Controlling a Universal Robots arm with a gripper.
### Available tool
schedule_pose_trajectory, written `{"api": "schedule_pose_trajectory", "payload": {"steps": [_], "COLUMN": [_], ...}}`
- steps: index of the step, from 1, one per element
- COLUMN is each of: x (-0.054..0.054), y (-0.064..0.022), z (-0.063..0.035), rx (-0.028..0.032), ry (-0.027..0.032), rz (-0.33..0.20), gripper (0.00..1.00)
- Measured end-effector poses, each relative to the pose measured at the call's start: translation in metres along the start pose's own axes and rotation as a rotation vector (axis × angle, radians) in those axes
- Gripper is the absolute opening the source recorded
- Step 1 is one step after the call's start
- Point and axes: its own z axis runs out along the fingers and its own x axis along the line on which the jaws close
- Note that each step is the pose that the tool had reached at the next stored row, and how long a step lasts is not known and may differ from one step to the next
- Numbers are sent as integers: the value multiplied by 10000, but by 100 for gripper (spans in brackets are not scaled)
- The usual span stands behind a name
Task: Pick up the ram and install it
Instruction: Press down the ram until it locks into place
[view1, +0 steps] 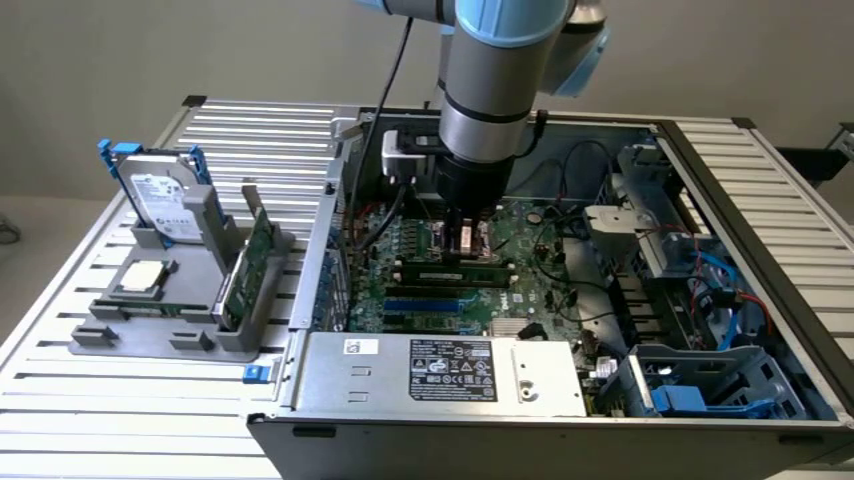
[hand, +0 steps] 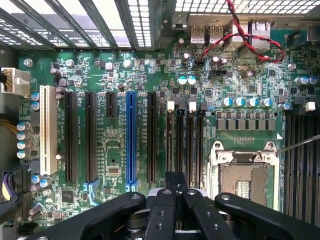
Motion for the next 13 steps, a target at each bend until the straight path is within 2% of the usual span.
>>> {"api": "schedule_pose_trajectory", "payload": {"steps": [3,13], "x": [0,1], "y": [0,-3], "z": [2,54], "rx": [0,-2], "ry": [-36,-81], "rz": [-3,-5], "gripper": [11,11]}}
